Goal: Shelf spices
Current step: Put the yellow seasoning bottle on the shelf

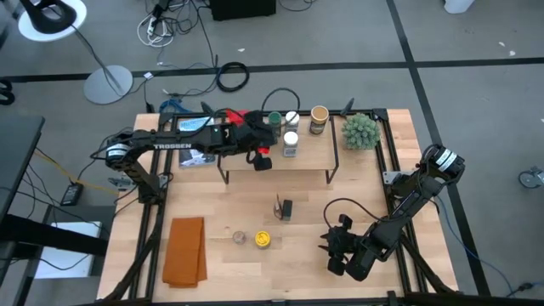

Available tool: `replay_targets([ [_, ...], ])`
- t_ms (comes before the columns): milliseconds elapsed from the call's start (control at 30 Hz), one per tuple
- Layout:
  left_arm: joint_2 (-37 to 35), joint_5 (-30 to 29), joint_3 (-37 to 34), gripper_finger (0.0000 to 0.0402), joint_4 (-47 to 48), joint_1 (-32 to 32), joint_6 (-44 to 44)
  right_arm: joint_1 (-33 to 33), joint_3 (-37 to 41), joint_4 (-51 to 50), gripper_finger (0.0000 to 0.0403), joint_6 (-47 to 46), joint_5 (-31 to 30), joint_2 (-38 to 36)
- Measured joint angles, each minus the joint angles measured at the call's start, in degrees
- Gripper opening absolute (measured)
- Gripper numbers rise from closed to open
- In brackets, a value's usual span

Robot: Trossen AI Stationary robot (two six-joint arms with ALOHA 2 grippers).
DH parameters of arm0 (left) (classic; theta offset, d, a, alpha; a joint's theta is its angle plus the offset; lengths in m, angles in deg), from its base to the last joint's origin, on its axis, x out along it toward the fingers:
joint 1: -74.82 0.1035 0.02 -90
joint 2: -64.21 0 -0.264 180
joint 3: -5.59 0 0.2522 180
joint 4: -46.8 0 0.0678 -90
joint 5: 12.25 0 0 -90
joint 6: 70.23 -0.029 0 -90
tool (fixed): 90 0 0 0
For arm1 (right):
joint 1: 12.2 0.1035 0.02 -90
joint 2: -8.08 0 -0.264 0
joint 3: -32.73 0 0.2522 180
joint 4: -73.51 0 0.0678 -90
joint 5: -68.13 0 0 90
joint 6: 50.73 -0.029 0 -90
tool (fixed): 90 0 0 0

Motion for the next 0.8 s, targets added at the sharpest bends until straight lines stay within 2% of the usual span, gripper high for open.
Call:
replay_targets([
  [167,-2.4,-0.1,0.8,0.0,6.9,-5.2,9.5,0.0,0.0,0.1,0.0149,-0.3,0.0,0.0],
  [267,-5.2,-0.3,-1.3,0.0,6.0,-9.6,14.1,0.0,0.0,0.4,0.0149,-0.3,0.0,0.0],
  [400,-9.8,-0.9,-7.4,0.0,0.8,-15.6,16.5,0.3,0.0,1.1,0.0149,-0.3,0.1,0.0],
  [633,-20.8,-3.5,-24.0,0.0,-14.0,-24.5,22.4,0.8,0.0,3.0,0.0149,-0.3,0.1,0.0],
  [800,-28.6,-3.6,-32.4,0.0,-22.6,-29.7,24.5,0.7,0.0,4.7,0.0149,1.1,-0.1,0.0],
])
